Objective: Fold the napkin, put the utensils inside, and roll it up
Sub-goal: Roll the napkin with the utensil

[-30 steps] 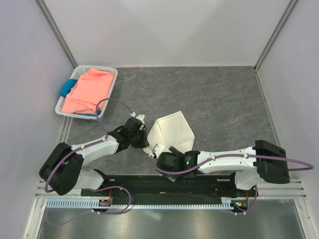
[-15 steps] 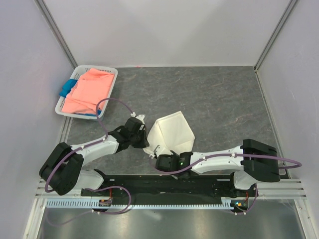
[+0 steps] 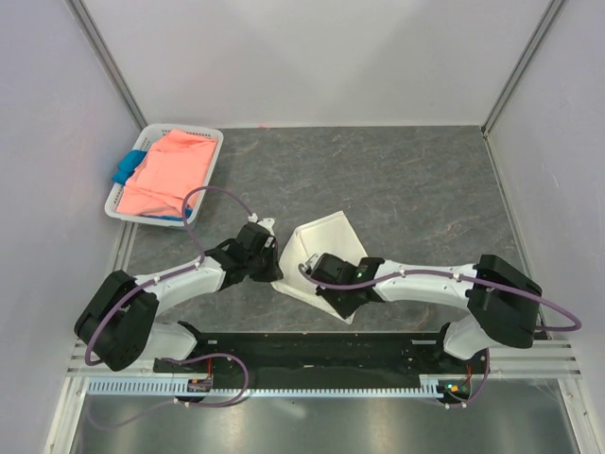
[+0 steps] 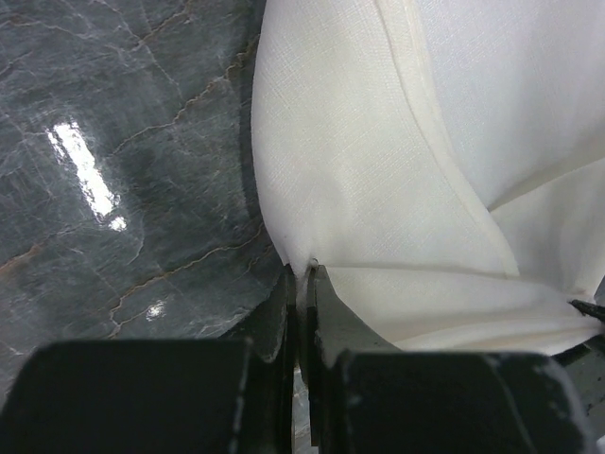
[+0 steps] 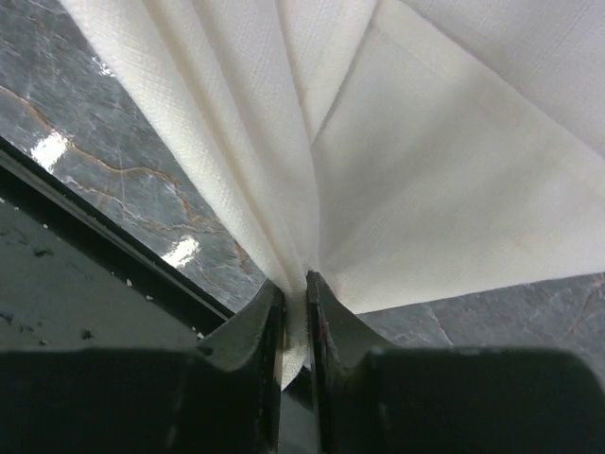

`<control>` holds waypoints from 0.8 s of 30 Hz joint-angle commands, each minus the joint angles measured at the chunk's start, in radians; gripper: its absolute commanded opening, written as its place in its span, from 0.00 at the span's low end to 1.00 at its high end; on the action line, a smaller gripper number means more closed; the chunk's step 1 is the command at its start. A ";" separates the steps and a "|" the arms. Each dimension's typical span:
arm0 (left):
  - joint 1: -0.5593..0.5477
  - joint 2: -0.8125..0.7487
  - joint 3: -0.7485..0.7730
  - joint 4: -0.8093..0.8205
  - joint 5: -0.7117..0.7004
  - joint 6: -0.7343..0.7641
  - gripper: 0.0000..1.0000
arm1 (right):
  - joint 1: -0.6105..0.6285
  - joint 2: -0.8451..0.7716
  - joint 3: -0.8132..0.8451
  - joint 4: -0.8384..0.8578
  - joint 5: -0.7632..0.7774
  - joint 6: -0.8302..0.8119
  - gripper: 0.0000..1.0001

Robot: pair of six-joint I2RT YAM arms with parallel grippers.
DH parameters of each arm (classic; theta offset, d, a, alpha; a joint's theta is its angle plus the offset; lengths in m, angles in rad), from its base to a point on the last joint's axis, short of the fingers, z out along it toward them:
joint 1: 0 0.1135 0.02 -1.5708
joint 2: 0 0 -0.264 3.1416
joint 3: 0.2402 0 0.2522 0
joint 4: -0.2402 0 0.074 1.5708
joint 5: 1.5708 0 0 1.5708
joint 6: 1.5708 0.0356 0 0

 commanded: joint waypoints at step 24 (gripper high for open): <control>0.004 0.067 0.047 -0.089 -0.014 0.041 0.02 | -0.316 -0.141 0.115 -0.148 -0.386 -0.060 0.68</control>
